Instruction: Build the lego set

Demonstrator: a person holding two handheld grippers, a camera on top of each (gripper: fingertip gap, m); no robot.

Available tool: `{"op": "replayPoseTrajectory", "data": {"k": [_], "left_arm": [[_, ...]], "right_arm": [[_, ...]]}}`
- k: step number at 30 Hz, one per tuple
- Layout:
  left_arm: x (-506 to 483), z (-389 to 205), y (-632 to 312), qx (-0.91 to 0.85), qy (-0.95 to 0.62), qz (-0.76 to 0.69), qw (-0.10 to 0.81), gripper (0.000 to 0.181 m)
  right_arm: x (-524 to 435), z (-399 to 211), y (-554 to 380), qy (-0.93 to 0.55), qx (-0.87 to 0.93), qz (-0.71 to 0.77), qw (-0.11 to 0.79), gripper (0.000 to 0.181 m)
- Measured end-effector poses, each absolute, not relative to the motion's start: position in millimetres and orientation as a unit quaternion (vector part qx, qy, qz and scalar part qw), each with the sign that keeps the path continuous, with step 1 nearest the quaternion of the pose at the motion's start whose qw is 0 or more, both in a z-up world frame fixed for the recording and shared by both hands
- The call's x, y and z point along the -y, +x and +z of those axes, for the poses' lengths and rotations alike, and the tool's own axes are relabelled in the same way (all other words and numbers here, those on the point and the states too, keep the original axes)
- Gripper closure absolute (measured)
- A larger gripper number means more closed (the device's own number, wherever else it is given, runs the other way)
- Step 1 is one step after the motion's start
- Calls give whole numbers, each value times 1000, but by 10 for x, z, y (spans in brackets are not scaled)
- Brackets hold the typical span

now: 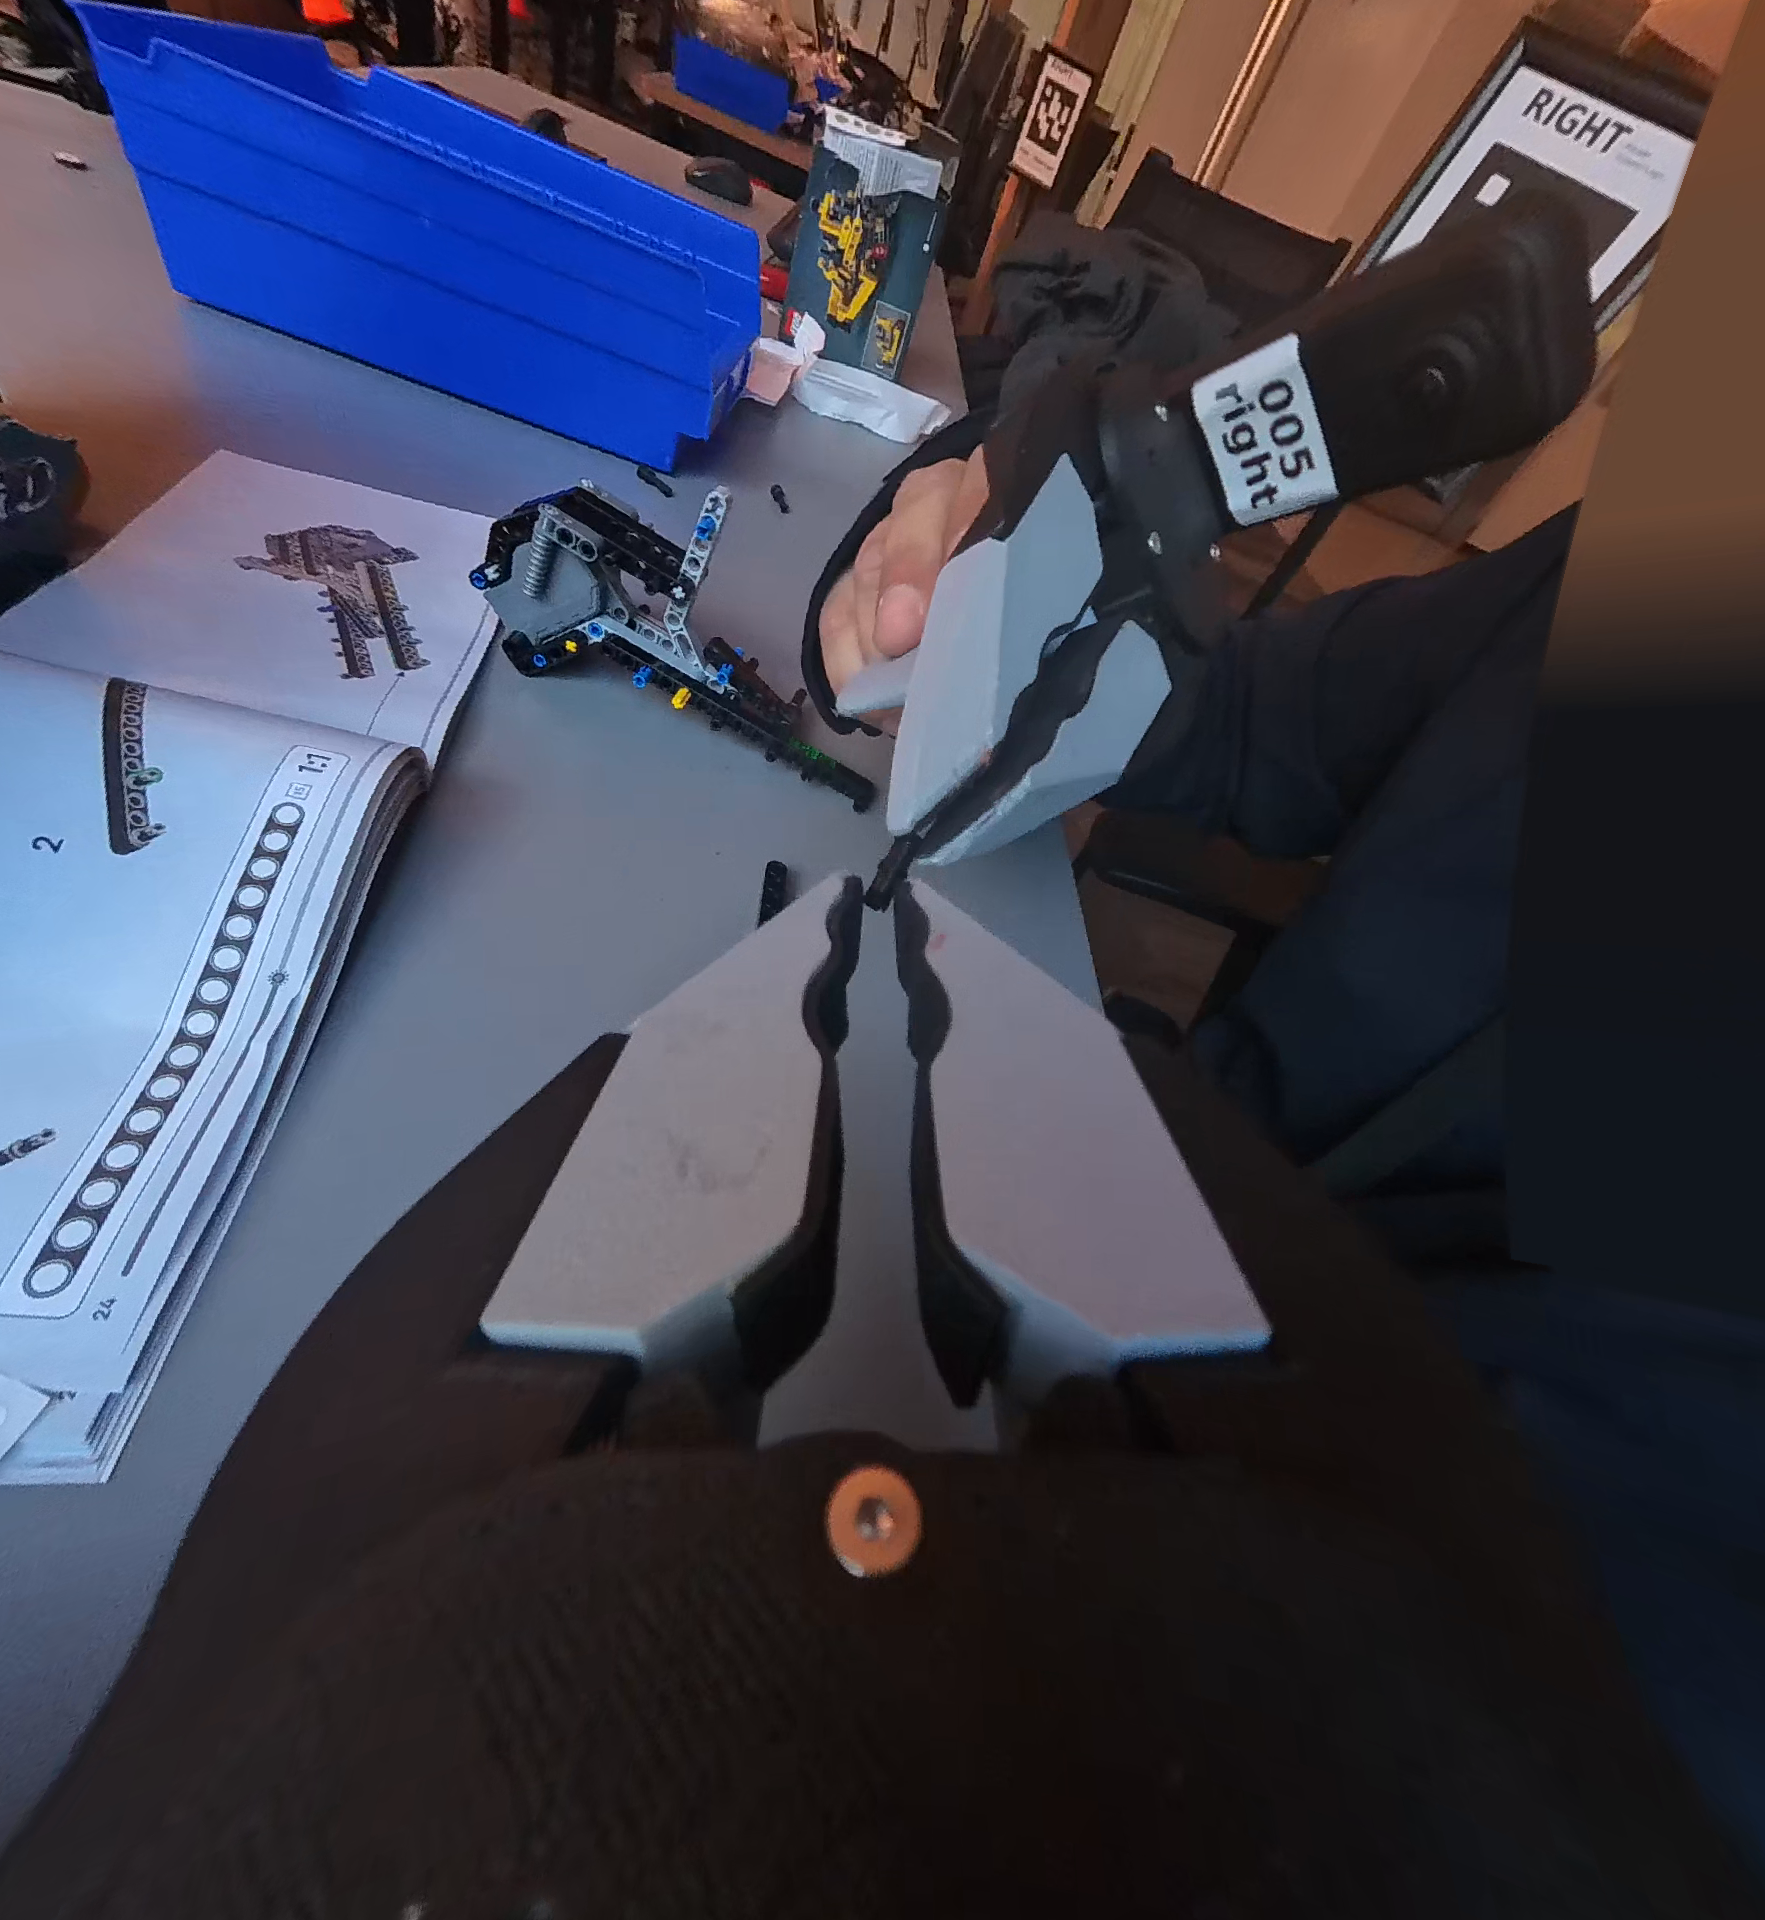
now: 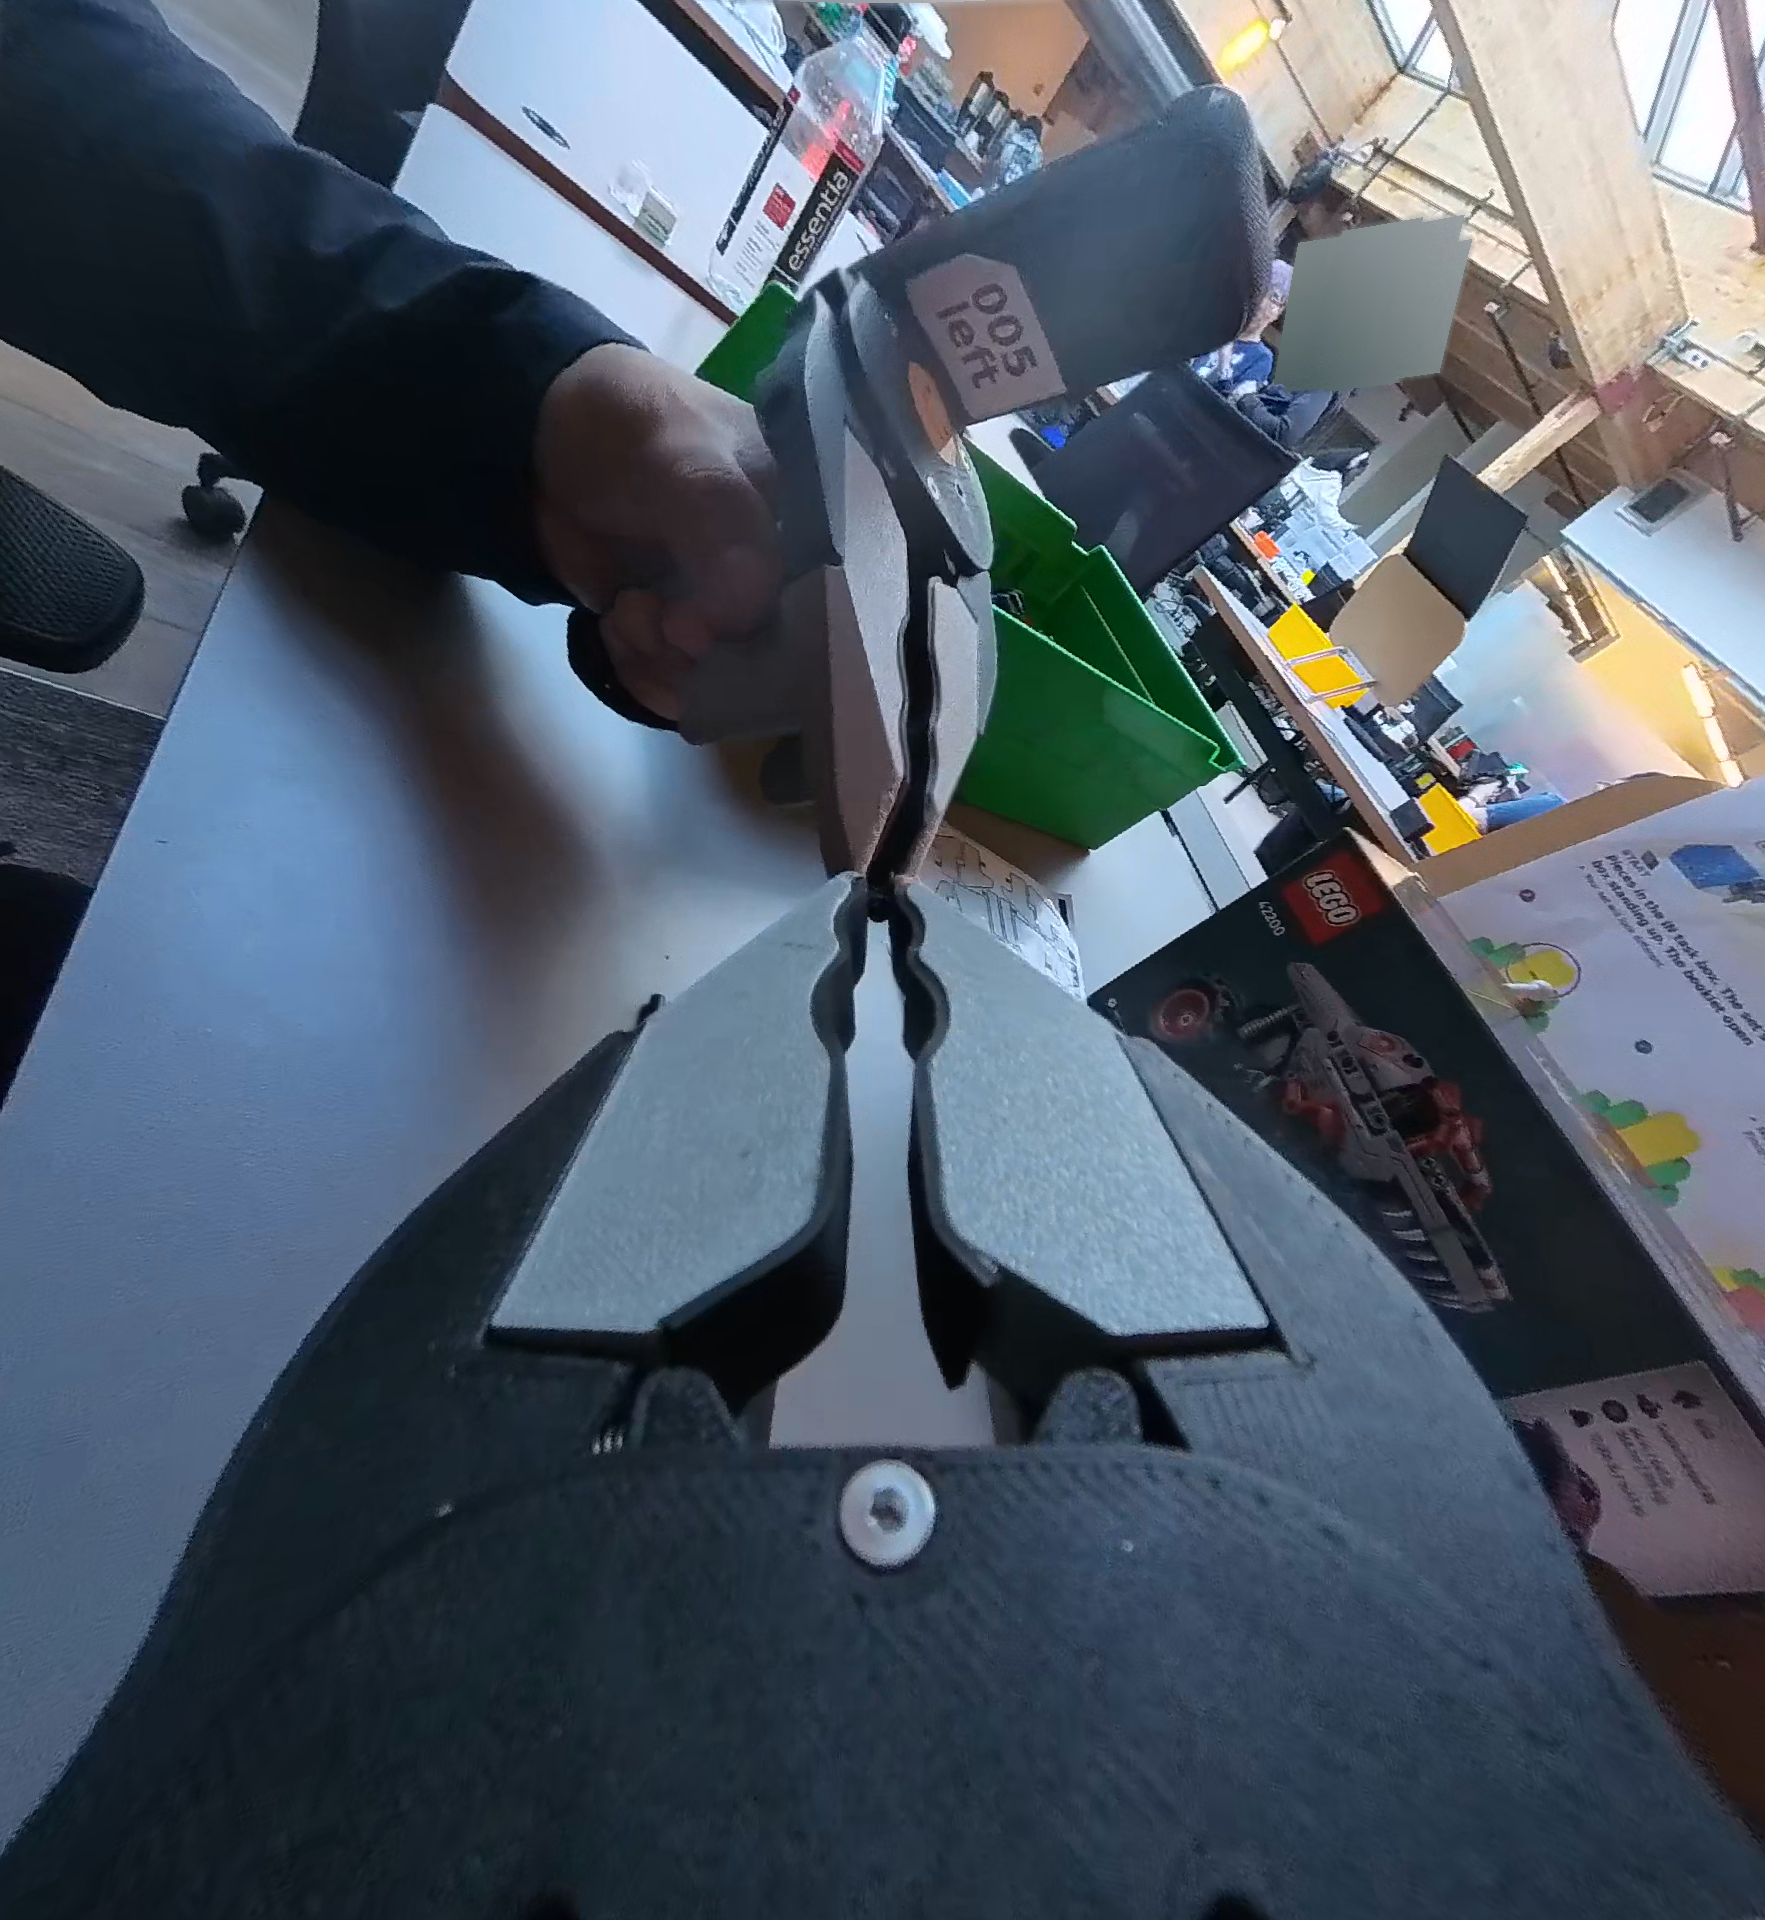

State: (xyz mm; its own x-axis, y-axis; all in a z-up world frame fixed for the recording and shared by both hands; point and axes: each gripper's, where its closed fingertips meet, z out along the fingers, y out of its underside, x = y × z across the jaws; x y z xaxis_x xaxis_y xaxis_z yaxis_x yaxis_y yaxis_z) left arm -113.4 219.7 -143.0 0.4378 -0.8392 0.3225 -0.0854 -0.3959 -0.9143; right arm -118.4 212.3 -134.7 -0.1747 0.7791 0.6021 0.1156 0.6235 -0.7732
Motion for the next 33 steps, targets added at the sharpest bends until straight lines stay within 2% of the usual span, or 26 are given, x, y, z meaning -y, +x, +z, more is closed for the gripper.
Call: {"op": "replayPoseTrajectory", "data": {"k": [11,17,33], "left_arm": [[-2144,-1442,-1084,-357,-713,-393,457,178],[-2141,-1376,-1081,-369,-700,-372,485,178],[-2133,-1353,-1059,-376,-690,-364,499,178]], "right_arm": [[-2088,-1333,-1178,-335,702,355,519,180],[-2054,-1286,-1146,-355,688,438,456,170],[-2082,-1284,-1156,-379,675,477,415,179]]}}
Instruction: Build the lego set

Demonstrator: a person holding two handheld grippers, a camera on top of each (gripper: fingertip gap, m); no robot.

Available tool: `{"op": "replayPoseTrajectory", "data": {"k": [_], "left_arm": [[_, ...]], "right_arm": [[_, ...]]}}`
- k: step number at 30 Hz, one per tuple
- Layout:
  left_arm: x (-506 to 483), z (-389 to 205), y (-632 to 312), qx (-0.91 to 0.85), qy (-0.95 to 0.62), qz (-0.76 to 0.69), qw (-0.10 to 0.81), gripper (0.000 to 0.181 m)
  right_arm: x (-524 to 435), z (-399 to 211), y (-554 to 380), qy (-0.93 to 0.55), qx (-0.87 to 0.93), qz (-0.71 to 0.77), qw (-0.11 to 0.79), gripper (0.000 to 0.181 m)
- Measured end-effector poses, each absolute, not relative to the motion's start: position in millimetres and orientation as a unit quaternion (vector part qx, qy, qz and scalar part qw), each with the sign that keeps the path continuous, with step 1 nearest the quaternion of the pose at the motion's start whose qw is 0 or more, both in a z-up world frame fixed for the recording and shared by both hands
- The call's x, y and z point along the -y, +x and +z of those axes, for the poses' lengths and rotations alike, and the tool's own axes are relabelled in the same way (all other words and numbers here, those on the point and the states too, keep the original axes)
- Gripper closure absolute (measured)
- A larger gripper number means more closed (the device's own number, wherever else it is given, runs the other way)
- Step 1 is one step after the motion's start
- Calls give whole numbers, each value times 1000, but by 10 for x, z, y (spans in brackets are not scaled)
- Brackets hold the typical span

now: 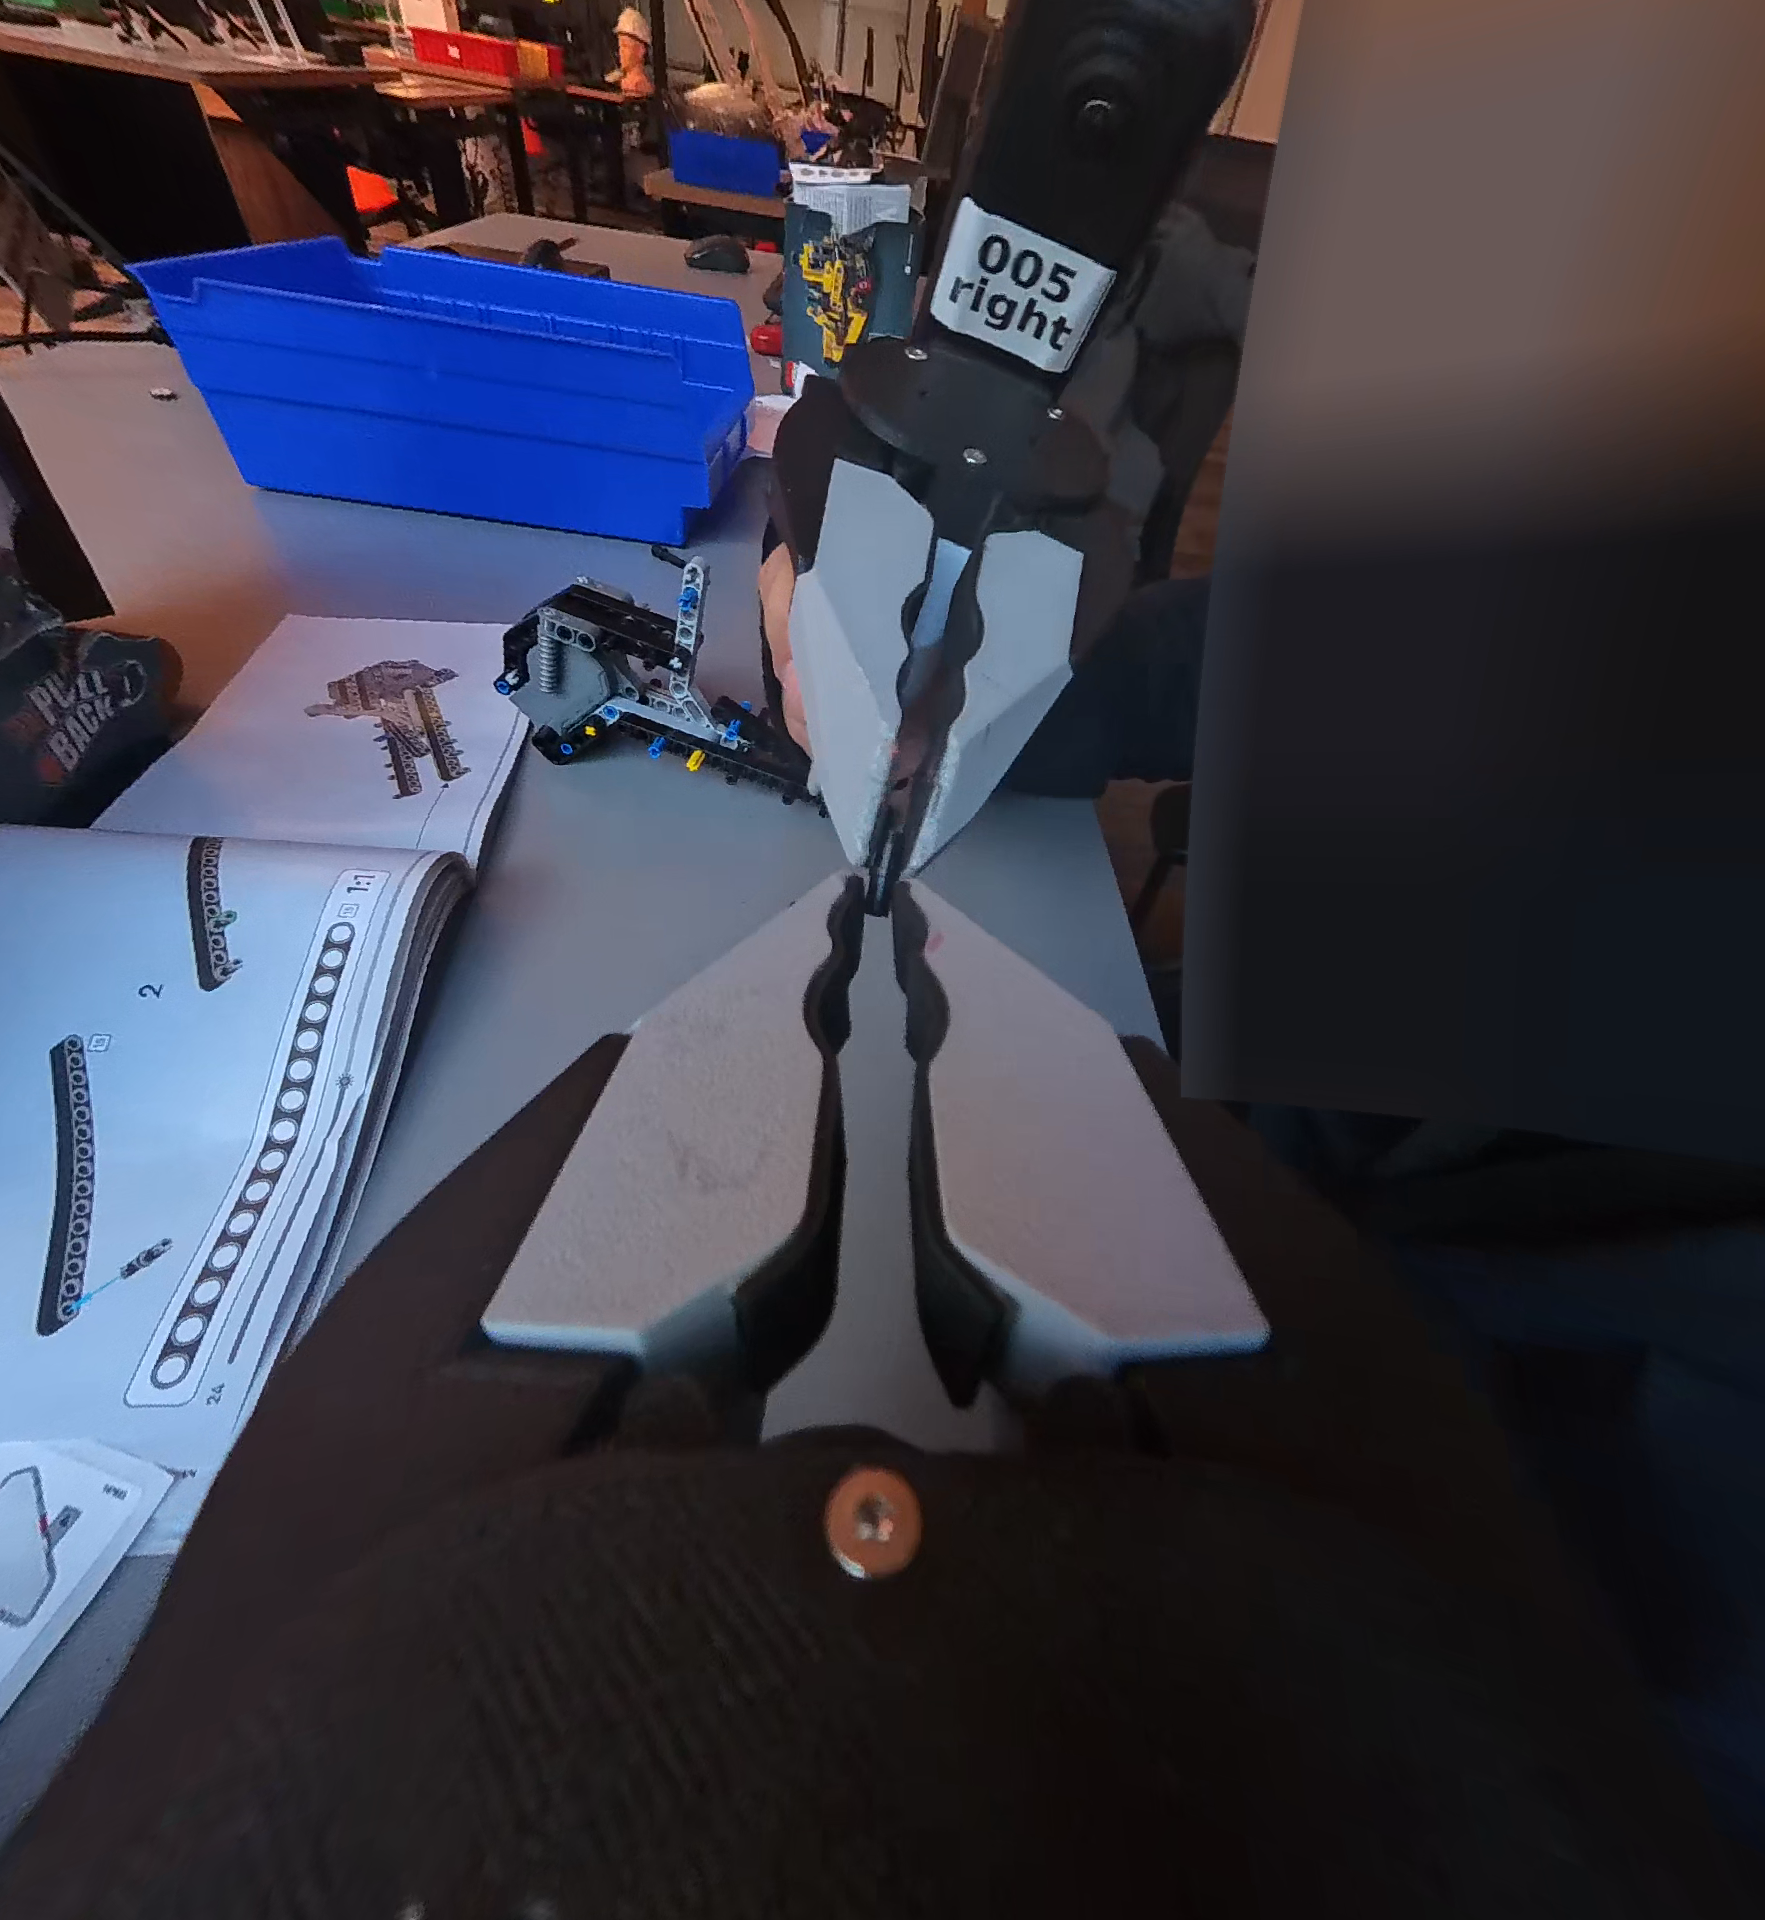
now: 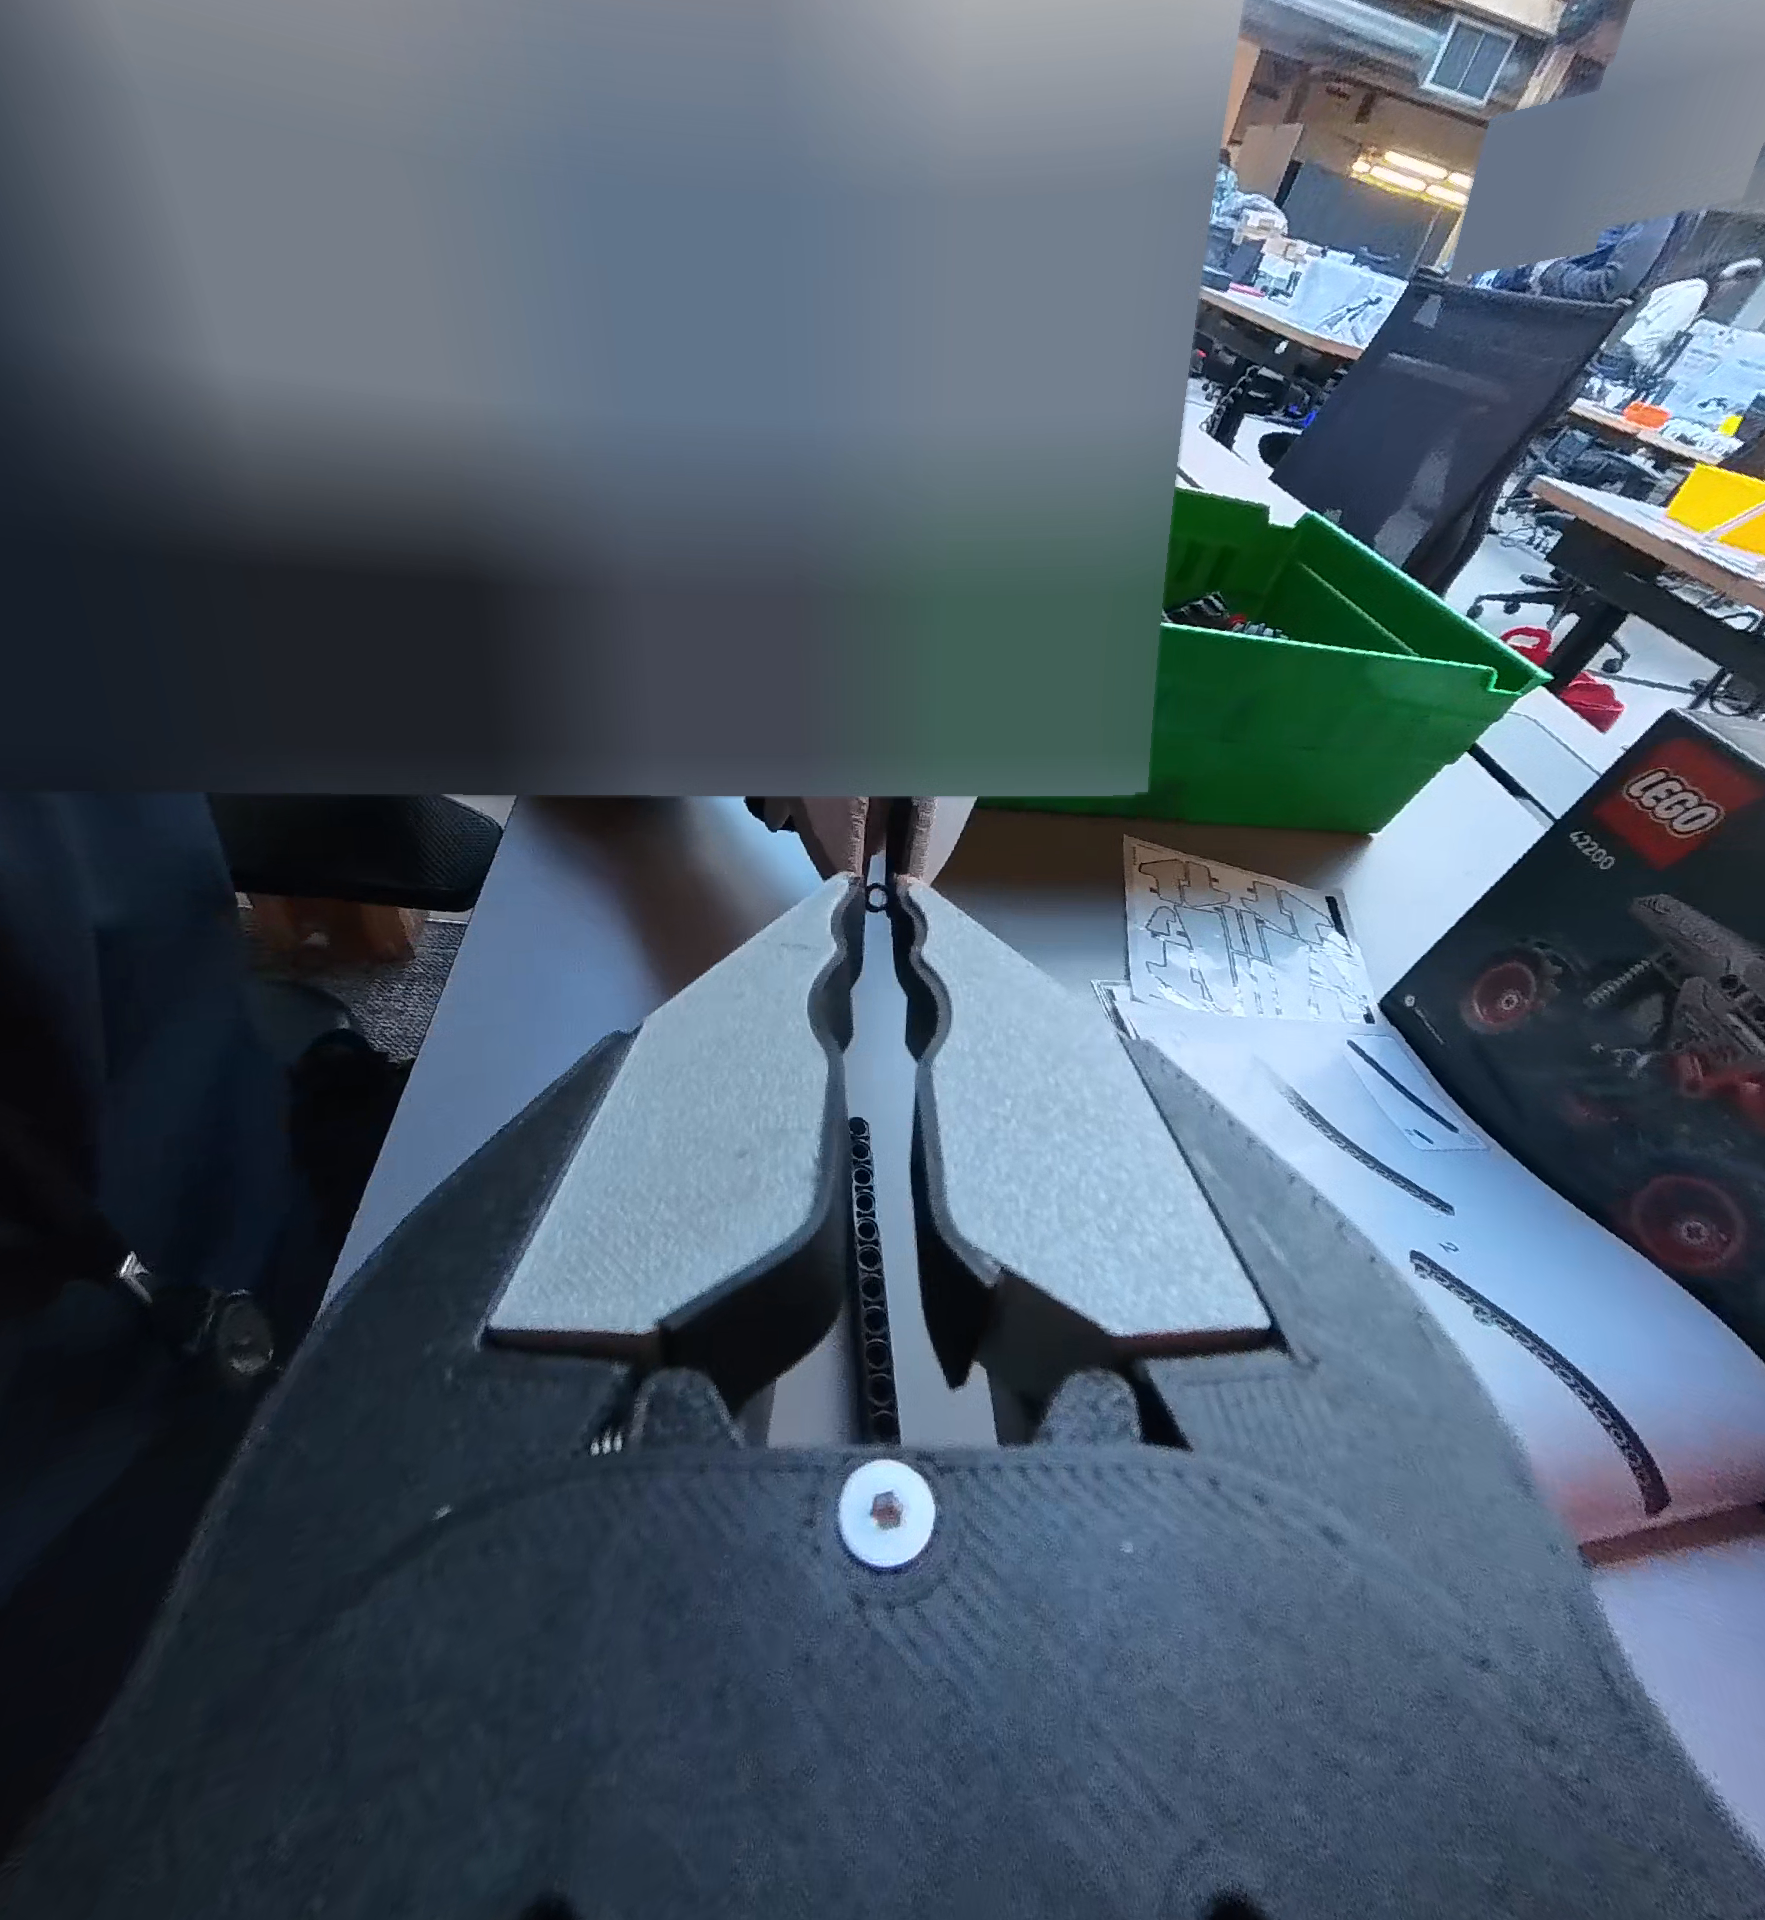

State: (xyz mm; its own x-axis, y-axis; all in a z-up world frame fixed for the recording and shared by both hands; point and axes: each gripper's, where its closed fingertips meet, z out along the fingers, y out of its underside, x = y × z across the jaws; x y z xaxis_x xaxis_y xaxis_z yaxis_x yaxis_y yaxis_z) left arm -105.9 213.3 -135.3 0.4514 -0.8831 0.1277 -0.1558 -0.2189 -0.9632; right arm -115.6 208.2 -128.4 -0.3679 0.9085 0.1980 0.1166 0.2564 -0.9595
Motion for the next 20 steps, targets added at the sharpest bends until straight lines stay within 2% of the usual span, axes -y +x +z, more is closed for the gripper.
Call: {"op": "replayPoseTrajectory", "data": {"k": [10,12,15,20], "left_arm": [[-2237,-1579,-1076,-376,-730,-313,478,179],[-2259,-1657,-1088,-377,-741,-302,466,173],[-2270,-1963,-1190,-388,-788,-263,399,161],[-2145,-2350,-1193,-426,-818,-232,310,160]], "right_arm": [[-2184,-1485,-1209,-434,677,475,357,180],[-2232,-1562,-1224,-455,679,464,342,179],[-2334,-1716,-1239,-490,682,436,321,179],[-2291,-1932,-1229,-516,698,424,259,180]]}}
